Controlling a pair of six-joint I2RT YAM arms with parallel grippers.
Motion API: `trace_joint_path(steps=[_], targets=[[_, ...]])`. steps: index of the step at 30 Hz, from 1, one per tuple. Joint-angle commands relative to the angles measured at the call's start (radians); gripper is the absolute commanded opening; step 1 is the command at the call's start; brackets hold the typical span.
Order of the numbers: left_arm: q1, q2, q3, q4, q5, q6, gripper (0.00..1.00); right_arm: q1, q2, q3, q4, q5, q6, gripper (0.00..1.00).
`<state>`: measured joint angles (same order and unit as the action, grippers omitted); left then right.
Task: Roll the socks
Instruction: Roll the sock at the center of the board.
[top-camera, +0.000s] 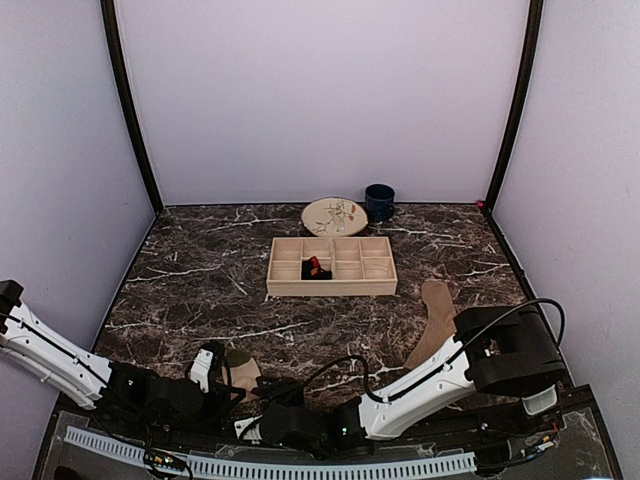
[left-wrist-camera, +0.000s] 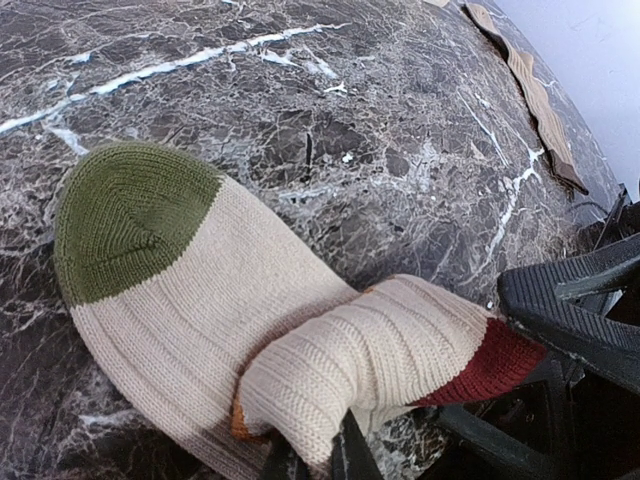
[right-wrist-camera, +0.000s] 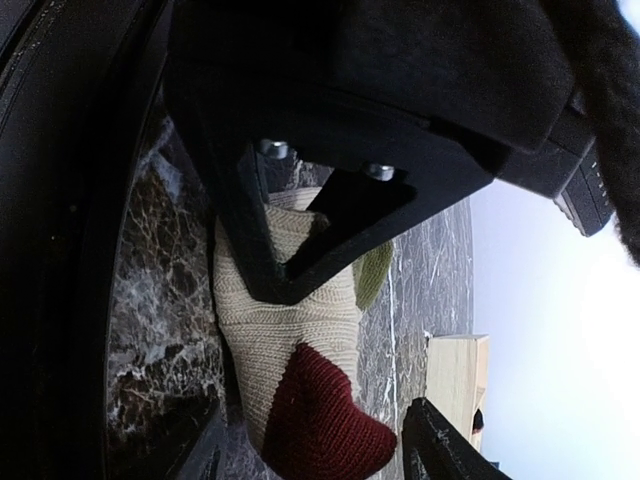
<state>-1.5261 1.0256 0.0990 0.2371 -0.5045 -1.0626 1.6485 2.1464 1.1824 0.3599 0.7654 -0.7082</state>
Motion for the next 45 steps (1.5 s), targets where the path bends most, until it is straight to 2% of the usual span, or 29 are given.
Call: trace_joint_path(steps=[1, 8, 17, 21, 24, 30, 35, 37, 42, 43, 44, 45], targets=[[-0.006, 0.021, -0.024, -0.033, 0.035, 0.000, 0.00, -0.011, 0.007, -0.008, 0.044, 0.005, -0.019, 0.60], [-0.006, 0.007, -0.019, -0.044, 0.033, 0.008, 0.00, -0.037, 0.010, 0.013, -0.060, -0.069, 0.029, 0.60], [-0.005, -0.007, -0.015, -0.049, 0.033, 0.019, 0.00, -0.081, -0.004, 0.024, -0.109, -0.162, 0.057, 0.58], [-0.005, -0.004, -0.014, -0.044, 0.031, 0.021, 0.00, -0.091, 0.011, 0.047, -0.149, -0.197, 0.068, 0.54], [-0.006, -0.008, -0.016, -0.037, 0.035, 0.025, 0.00, -0.099, 0.023, 0.057, -0.169, -0.220, 0.078, 0.47], [-0.005, -0.013, -0.022, -0.020, 0.044, 0.037, 0.00, -0.119, 0.034, 0.066, -0.201, -0.278, 0.107, 0.23], [-0.006, -0.008, -0.004, -0.044, 0.039, 0.045, 0.01, -0.131, 0.043, 0.079, -0.228, -0.320, 0.124, 0.11], [-0.005, -0.012, 0.004, -0.064, 0.026, 0.042, 0.08, -0.131, 0.043, 0.083, -0.233, -0.332, 0.130, 0.10], [-0.006, -0.066, 0.030, -0.172, -0.021, -0.004, 0.52, -0.133, 0.032, 0.086, -0.262, -0.368, 0.149, 0.09], [-0.006, -0.084, 0.030, -0.187, -0.031, -0.011, 0.85, -0.134, 0.027, 0.082, -0.264, -0.374, 0.155, 0.09], [-0.006, -0.103, 0.030, -0.200, -0.046, -0.016, 0.94, -0.135, 0.023, 0.078, -0.269, -0.381, 0.160, 0.09], [-0.006, -0.122, 0.030, -0.217, -0.056, -0.020, 0.95, -0.137, 0.018, 0.076, -0.274, -0.386, 0.165, 0.08]])
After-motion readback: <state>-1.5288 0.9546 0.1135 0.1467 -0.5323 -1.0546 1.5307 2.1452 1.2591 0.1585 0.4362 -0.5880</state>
